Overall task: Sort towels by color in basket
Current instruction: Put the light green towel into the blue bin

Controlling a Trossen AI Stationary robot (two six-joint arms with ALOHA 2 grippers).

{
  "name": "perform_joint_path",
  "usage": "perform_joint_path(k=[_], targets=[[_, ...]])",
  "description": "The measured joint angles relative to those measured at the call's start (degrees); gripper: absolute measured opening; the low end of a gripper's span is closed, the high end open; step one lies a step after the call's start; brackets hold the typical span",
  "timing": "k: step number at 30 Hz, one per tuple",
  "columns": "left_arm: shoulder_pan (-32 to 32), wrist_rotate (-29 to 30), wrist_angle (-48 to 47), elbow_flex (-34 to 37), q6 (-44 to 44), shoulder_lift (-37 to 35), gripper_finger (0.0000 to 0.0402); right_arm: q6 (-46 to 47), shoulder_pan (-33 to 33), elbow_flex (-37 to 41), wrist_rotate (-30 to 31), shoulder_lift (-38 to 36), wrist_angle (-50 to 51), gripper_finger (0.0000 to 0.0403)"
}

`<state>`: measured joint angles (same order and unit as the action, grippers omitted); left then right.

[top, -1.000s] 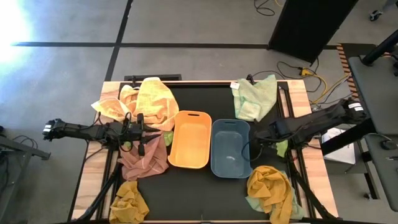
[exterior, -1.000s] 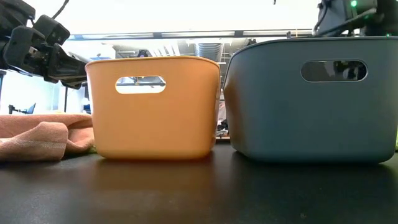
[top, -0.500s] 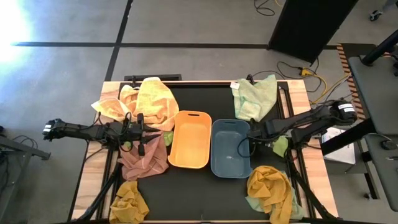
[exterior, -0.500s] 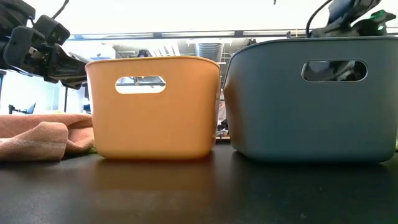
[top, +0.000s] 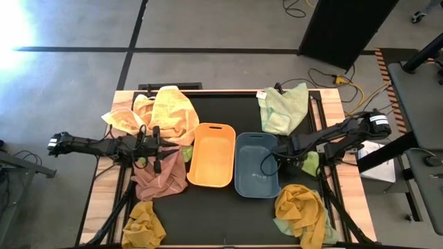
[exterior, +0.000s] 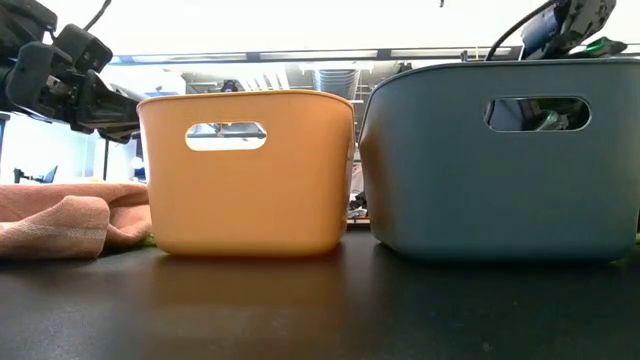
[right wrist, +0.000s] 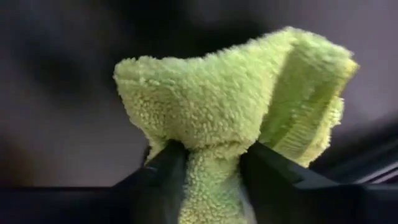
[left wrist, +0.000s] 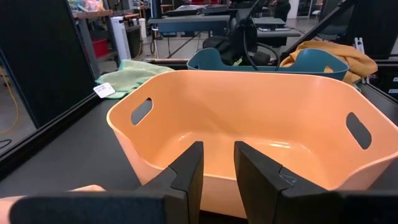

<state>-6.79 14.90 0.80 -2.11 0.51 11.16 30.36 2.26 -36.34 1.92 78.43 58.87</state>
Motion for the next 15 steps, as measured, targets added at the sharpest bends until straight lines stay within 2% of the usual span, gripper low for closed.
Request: perform_joint_path(k=[3, 6, 12, 15], targets=[[0.0, 0.0, 0.0, 0.0, 0.0, 0.0, 0.0075, 0.0, 0.2, -0.2, 0.8, -1.9, 0.0, 0.0075], [0.0, 0.0, 0.0, 0.0, 0.0, 0.0, 0.0075, 0.1, 0.4, -3.1, 1.6, -4.4, 4.8, 0.0023], [0.0, 0.0, 0.0, 0.0, 0.0, 0.0, 0.0075, 4.8, 2.3, -15.0, 9.4, -10.1, 22.4, 0.0014], [0.0, 0.0, 0.0, 0.0, 0.0, 0.0, 0.0075, 7.5, 2.8, -22.6, 11.9, -12.7, 26.2, 0.0013]])
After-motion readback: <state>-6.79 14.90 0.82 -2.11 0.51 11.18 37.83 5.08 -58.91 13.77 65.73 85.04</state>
